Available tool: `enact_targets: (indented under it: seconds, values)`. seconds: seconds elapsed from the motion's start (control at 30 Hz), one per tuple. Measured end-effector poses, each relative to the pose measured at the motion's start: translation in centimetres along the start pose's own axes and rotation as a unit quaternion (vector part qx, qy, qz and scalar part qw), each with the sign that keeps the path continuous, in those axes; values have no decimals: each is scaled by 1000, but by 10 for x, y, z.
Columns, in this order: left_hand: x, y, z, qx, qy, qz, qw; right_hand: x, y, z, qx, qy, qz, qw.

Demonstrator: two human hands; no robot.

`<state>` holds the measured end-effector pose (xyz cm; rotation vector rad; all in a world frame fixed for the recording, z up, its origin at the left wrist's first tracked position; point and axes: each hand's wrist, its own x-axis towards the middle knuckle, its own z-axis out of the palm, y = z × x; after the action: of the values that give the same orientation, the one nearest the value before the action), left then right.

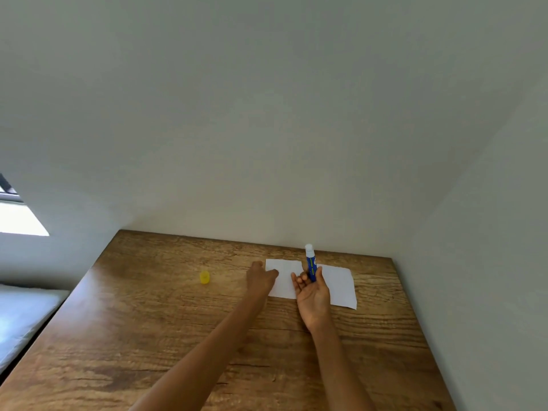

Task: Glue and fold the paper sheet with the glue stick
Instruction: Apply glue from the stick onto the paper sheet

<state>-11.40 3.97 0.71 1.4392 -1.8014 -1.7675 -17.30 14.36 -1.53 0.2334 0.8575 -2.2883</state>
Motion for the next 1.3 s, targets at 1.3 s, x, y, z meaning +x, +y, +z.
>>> enact_targets:
  seconds: [1.3]
  values:
    - [-119,-160,-268,57,119,173,976,-207,205,84,27,-18,-9,999]
